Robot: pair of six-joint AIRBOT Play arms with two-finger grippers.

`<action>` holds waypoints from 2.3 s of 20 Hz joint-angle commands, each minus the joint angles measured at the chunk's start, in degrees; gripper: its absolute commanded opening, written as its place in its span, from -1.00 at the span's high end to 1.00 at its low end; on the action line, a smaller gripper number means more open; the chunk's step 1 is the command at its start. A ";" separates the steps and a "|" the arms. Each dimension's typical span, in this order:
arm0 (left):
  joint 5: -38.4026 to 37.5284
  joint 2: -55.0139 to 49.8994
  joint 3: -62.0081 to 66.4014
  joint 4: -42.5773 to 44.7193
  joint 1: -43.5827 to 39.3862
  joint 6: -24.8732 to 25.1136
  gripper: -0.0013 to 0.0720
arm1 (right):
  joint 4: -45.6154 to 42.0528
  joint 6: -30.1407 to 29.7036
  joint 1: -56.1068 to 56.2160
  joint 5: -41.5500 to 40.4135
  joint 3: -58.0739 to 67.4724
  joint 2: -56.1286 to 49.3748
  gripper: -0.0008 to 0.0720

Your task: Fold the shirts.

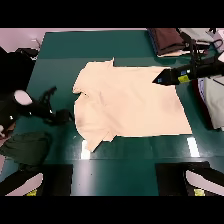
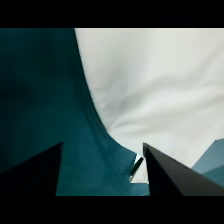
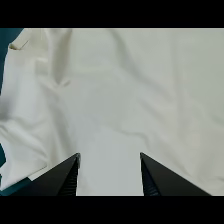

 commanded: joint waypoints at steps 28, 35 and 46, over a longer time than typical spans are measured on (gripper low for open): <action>10.12 1.57 6.34 -2.10 -8.83 2.08 0.91 | -10.14 -3.39 -49.57 1.42 -39.08 4.96 -0.35; 9.92 1.60 6.34 -2.29 -8.83 2.05 0.91 | -9.51 -3.37 -33.77 -3.76 -35.01 -0.83 0.61; 7.17 16.68 46.25 8.33 -8.83 -1.73 0.91 | -9.60 -3.08 -19.17 -7.39 6.69 20.59 0.95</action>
